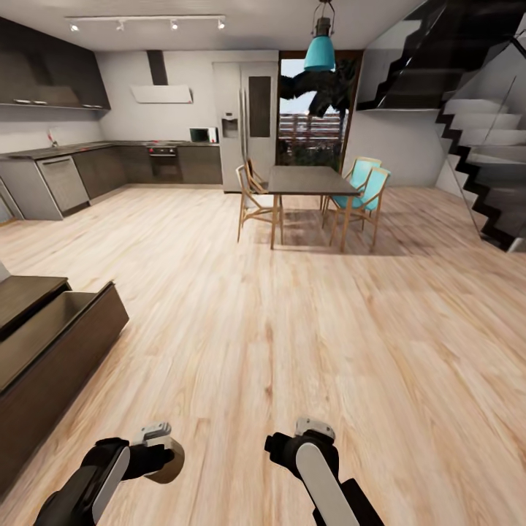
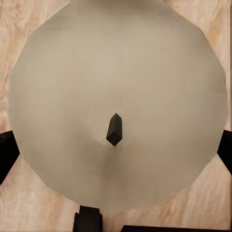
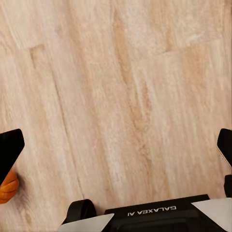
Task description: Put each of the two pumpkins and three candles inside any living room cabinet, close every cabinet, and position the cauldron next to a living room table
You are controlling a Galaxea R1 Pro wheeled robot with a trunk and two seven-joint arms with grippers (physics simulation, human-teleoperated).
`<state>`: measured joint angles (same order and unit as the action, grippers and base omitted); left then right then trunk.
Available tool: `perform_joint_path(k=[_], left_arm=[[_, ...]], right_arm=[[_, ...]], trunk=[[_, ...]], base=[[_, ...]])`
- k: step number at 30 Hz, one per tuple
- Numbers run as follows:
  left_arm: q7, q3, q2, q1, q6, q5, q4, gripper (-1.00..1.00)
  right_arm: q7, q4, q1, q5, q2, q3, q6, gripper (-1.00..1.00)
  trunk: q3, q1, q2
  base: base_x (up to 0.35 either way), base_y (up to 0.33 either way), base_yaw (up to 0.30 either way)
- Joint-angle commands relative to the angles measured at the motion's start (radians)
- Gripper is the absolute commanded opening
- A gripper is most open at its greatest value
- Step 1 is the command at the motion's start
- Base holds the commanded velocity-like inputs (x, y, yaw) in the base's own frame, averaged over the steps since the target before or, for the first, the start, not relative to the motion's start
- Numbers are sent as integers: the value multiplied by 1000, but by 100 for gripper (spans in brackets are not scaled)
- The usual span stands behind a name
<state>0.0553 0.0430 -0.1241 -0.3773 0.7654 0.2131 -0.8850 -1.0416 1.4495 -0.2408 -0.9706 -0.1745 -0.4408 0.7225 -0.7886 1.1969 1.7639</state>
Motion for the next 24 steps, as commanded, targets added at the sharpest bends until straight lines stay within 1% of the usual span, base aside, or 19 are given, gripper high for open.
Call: perform_joint_path(k=[1,11,18,24], left_arm=[[0,0,0,0,0,1,0,-100],[0,0,1,0,0,1,0,-100],[0,0,1,0,0,2,0,-100],[0,0,1,0,0,2,0,-100]], right_arm=[[0,-2,0,0,0,1,0,100],[0,-16,0,-1,0,4,-1,100],[0,-18,0,-1,0,5,-3,100],[1,-19,0,-1,0,-1,-48,100]], trunk=[[-1,0,0],[-13,0,0],[-15,0,0],[-15,0,0]], base=[[322,-127,-4],[322,-126,-66],[325,-25,-8],[326,-1,0]])
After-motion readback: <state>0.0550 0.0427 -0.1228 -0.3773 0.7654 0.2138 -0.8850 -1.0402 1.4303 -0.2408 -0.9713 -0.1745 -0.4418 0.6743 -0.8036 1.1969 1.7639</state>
